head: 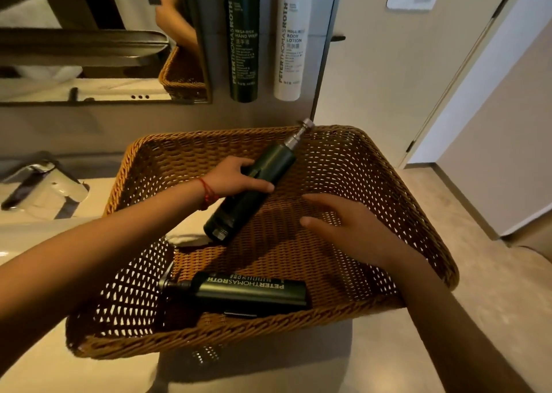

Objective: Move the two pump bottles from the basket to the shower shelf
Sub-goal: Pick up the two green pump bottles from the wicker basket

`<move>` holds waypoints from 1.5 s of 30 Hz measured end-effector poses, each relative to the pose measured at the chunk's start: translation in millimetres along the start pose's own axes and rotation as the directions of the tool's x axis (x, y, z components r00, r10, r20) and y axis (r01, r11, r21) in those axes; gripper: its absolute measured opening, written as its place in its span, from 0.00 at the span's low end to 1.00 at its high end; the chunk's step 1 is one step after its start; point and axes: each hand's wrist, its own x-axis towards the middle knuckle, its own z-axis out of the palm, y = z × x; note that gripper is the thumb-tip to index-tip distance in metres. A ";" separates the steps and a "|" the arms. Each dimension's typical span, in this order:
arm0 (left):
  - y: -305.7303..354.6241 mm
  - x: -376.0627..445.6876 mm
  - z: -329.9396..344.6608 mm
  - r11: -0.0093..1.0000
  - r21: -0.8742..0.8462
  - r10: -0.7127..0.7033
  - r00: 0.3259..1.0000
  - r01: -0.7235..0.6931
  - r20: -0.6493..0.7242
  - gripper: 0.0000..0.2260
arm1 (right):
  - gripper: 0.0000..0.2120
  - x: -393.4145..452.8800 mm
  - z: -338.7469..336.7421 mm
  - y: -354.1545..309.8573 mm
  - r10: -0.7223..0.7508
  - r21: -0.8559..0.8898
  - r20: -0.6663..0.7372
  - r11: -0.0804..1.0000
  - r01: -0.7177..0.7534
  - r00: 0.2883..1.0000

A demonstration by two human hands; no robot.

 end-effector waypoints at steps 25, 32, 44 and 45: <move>-38.7 -78.7 -55.0 0.925 -0.381 -0.138 0.918 -0.016 -0.373 0.17 | 0.29 98.5 137.9 24.1 0.233 -0.378 0.757 0.919 0.117 0.611; -39.1 -77.9 -53.4 0.934 -0.358 -0.123 0.920 -0.019 -0.372 0.18 | 0.23 103.6 119.3 26.3 0.210 -0.397 0.689 0.910 0.119 0.693; -22.9 -85.7 -50.3 0.897 -0.427 -0.064 0.926 -0.111 -0.373 0.15 | 0.25 80.0 -0.6 30.5 0.221 -0.233 0.408 0.963 -0.133 0.886; -21.2 -87.0 -49.6 0.897 -0.426 -0.051 0.929 -0.119 -0.368 0.14 | 0.25 73.3 -8.2 28.7 0.220 -0.191 0.378 0.969 -0.157 0.899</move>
